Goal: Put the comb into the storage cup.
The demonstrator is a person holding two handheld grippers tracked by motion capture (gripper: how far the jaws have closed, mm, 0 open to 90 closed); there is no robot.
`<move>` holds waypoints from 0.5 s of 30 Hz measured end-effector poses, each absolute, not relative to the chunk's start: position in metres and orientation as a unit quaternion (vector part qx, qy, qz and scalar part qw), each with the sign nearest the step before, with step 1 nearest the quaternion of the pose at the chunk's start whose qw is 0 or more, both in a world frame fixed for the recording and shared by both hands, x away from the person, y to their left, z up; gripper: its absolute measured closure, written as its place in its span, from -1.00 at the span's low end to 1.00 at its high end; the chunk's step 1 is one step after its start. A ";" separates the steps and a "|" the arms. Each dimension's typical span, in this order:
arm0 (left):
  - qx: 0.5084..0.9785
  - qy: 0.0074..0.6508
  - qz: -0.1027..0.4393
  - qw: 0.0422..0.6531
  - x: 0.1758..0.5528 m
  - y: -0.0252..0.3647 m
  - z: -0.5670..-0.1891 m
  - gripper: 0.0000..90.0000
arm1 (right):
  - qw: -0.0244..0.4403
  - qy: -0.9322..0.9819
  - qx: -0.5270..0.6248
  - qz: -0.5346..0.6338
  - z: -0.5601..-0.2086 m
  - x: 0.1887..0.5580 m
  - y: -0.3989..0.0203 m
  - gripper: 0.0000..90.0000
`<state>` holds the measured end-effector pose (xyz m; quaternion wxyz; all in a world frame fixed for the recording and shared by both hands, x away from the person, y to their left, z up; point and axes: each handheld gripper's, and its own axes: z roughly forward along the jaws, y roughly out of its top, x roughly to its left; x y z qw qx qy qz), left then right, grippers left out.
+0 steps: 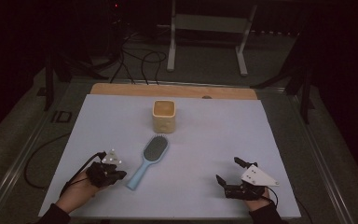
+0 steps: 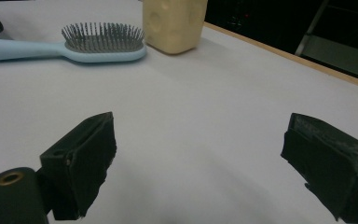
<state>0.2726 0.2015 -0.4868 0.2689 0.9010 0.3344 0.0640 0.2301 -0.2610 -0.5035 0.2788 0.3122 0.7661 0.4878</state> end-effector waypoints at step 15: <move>0.860 0.428 0.062 0.272 0.282 0.190 -0.461 0.38 | 0.279 0.766 0.312 0.488 -0.503 0.230 -0.261 -0.80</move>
